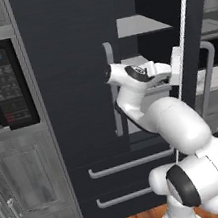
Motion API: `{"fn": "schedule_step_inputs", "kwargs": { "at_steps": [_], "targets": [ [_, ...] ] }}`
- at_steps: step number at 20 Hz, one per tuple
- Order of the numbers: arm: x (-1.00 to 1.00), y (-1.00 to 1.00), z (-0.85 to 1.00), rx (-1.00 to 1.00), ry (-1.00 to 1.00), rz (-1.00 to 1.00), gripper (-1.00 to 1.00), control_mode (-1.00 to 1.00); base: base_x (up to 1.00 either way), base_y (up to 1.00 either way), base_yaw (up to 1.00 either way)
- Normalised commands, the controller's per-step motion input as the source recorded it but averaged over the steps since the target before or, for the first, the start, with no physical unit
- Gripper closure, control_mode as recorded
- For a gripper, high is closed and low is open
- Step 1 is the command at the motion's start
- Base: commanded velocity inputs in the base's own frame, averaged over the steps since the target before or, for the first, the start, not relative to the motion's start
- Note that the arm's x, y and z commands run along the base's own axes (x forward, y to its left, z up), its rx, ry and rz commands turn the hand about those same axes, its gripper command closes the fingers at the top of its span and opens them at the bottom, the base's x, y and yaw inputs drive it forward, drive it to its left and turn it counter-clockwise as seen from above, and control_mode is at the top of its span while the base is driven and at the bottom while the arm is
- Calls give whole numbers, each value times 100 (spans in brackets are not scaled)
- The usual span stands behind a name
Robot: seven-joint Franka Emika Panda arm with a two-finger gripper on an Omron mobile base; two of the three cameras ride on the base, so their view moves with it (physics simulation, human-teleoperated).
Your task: Retrieve the sausage and cheese from the fridge and place them on the cutting board on the counter.
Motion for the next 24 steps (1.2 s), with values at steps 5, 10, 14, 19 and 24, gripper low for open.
{"fn": "schedule_step_inputs", "kwargs": {
  "at_steps": [5, 10, 14, 19, 24],
  "targets": [
    [-69, -99, -8, 0, 12, -12, -100, -100, 0, 0, 0],
    [-45, -99, -23, 0, 10, -8, -100, -100, 0, 0, 0],
    [0, -65, -22, 0, -1, -1, -100, -100, 0, 0, 0],
    [0, -31, -7, 2, -11, 0, -100, -100, 0, 0, 0],
    [-7, 13, 0, 9, -20, 6, -100, -100, 0, 0, 0]
  ]
}}
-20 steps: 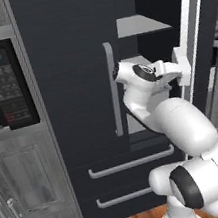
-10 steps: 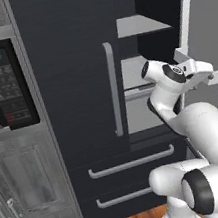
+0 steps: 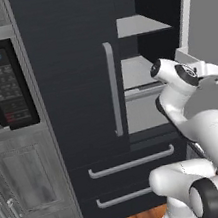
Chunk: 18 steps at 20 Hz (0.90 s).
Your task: Retrieve the sausage and cheese from the fridge and place them on the cutting board on the counter.
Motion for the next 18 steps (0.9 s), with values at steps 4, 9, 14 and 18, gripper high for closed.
{"fn": "schedule_step_inputs", "kwargs": {
  "at_steps": [4, 9, 14, 18],
  "targets": [
    [-23, 39, 18, 9, -23, 10, -100, -100, 0, 0, 0],
    [-14, 98, 21, 11, -18, 31, -100, -100, 0, 0, 0],
    [0, 77, 2, 25, 9, 67, -100, -100, 0, 0, 0],
    [0, 67, 1, 26, 22, 74, -100, -100, 0, 0, 0]
  ]
}}
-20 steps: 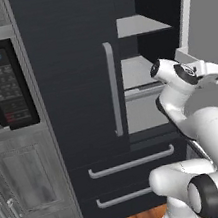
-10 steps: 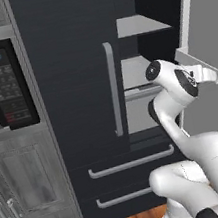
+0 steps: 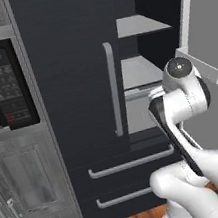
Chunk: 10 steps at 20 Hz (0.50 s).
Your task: Retrieve the sausage and cheese from the fridge and place them on the cutting board on the counter.
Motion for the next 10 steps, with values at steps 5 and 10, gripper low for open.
{"fn": "schedule_step_inputs", "kwargs": {
  "at_steps": [5, 10],
  "targets": [
    [-11, 85, 3, 6, -1, 48, -100, -100, 0, 0, 0],
    [0, 57, 31, 6, -17, 4, -100, -100, 0, 0, 0]
  ]
}}
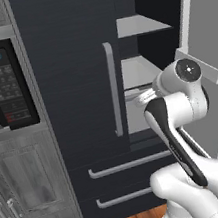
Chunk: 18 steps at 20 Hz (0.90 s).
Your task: Retrieve the sausage and cheese from the fridge and place them on the cutting board on the counter.
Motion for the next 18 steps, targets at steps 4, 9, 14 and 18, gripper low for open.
{"fn": "schedule_step_inputs", "kwargs": {
  "at_steps": [4, 9, 14, 18],
  "targets": [
    [2, 35, 11, 1, -3, 0, -100, -100, 0, 0, 0],
    [0, 25, 20, 20, 3, 0, -100, -100, 0, 0, 0],
    [12, 27, 4, 17, 0, -1, -100, -100, 0, 0, 0],
    [60, 31, -2, 1, 0, -10, -100, -100, 0, 0, 0]
  ]
}}
